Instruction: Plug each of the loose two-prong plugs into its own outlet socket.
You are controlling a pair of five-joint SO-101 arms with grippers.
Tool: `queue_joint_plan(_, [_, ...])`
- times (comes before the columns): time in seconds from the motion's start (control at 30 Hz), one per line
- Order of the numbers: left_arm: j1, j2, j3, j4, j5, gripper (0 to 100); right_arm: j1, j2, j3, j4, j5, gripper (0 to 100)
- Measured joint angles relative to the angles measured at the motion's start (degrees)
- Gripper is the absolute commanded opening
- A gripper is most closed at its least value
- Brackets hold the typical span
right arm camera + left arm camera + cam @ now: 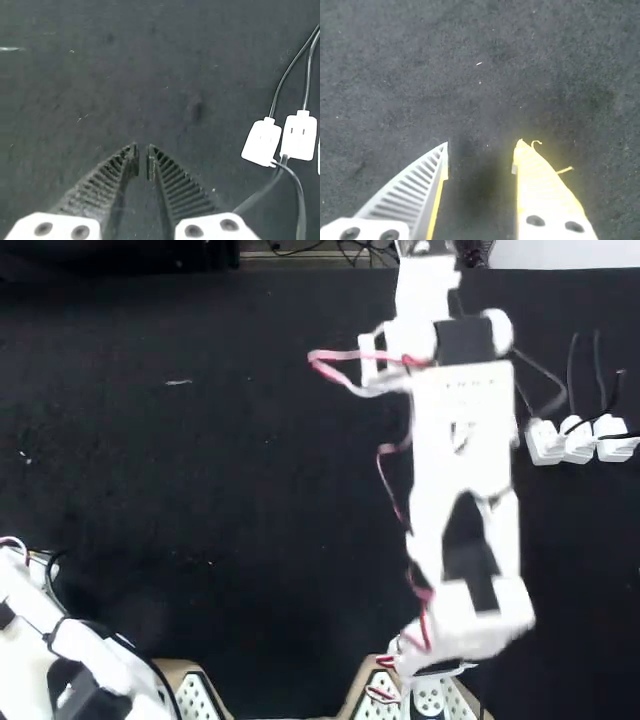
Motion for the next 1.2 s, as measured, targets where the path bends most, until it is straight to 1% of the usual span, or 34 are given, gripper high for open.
queue_joint_plan(0.07, [1.2, -2.9, 0.0, 0.0, -0.8, 6, 0.0, -7.0, 9.5, -3.3, 0.0, 1.1])
queue_joint_plan(0.17, [5.5, -9.2, 0.9, 1.1, -2.4, 7, -0.1, -16.9, 24.5, -9.1, 0.0, 1.1])
queue_joint_plan(0.23, [9.9, -14.3, 1.1, 2.5, -5.7, 7, -0.2, -23.6, 34.5, -13.0, 0.4, 1.1])
queue_joint_plan(0.3, [14.7, -19.8, 1.2, 5.1, -9.4, 7, -0.5, -30.1, 44.0, -16.3, 2.2, 1.1])
queue_joint_plan(0.4, [21.4, -27.9, 1.2, 8.6, -13.6, 7, -3.5, -38.9, 56.6, -19.1, 7.2, 1.1])
queue_joint_plan(0.47, [24.9, -32.4, 1.6, 10.8, -14.8, 7, -4.9, -44.0, 63.6, -19.8, 9.5, 1.1])
queue_joint_plan(0.53, [27.9, -36.4, 3.2, 12.2, -15.1, 4, -5.5, -47.8, 69.7, -19.9, 10.2, 1.1])
queue_joint_plan(0.57, [29.0, -38.2, 4.1, 12.7, -15.1, 3, -5.6, -49.5, 72.2, -20.0, 10.5, 1.1])
queue_joint_plan(0.7, [33.8, -44.2, 9.1, 12.9, -16.1, 3, -6.0, -54.4, 79.3, -20.3, 10.7, 1.1])
queue_joint_plan(0.83, [38.2, -50.0, 13.5, 13.9, -20.4, 3, -6.1, -58.5, 83.6, -20.4, 9.7, 1.1])
queue_joint_plan(1.0, [39.5, -58.8, 18.6, 14.1, -21.8, 3, -6.1, -63.0, 89.1, -21.1, 3.4, 1.1])
queue_joint_plan(1.13, [39.6, -66.8, 24.1, 14.1, -21.9, 3, -6.1, -67.4, 94.3, -24.6, 1.8, 1.1])
queue_joint_plan(1.2, [39.7, -68.1, 26.5, 14.1, -21.9, 3, -6.1, -69.8, 97.3, -26.7, 1.7, 1.1])
